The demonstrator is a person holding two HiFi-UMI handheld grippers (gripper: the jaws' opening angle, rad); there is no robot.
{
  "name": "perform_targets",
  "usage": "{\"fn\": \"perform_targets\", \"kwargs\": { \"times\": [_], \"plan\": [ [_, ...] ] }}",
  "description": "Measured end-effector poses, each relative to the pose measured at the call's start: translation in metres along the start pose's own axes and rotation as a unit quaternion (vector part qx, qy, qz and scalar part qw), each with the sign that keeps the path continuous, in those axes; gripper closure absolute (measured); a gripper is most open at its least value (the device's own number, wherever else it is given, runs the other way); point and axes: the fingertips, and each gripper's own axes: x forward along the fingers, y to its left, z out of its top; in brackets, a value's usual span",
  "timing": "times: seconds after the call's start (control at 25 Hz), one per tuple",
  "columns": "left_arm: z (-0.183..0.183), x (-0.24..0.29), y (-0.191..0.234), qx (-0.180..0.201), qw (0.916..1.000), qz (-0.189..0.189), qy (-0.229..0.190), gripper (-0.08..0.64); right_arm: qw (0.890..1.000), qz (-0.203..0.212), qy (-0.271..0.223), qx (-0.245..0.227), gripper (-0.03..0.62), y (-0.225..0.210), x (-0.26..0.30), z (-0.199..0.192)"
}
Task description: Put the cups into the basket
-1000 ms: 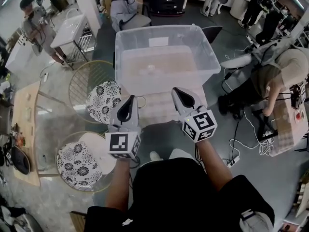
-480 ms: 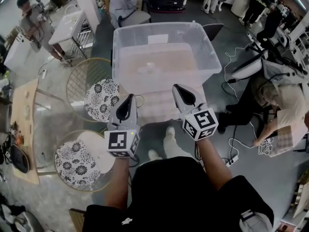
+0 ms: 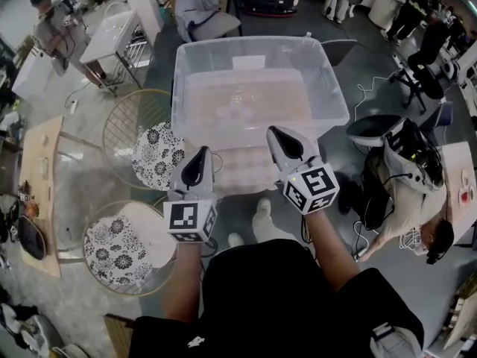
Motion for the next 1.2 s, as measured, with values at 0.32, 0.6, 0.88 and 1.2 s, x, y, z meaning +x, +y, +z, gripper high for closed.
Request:
{"fn": "perform_targets", "kwargs": {
  "times": [0.32, 0.6, 0.88, 1.2],
  "plan": [
    [-0.011, 0.028, 0.012, -0.006, 0.9995, 0.024, 0.020, 0.554, 0.998, 0.064, -0.020, 0.013, 0.592, -0.013, 0.037, 0.007],
    [-0.013, 0.053, 0.018, -0.004, 0.9982, 0.052, 0.030, 0.554, 0.995, 0.093, -0.018, 0.016, 0.592, -0.037, 0.068, 0.011],
    [-0.022, 0.057, 0.023, -0.008, 0.9950, 0.086, 0.051, 0.554, 0.991, 0.131, -0.018, 0.024, 0.592, -0.047, 0.099, 0.017],
    [-0.070, 0.051, 0.024, -0.016, 0.9865, 0.121, 0.109, 0.554, 0.984, 0.176, -0.003, 0.031, 0.592, -0.044, 0.122, 0.003]
  ]
}}
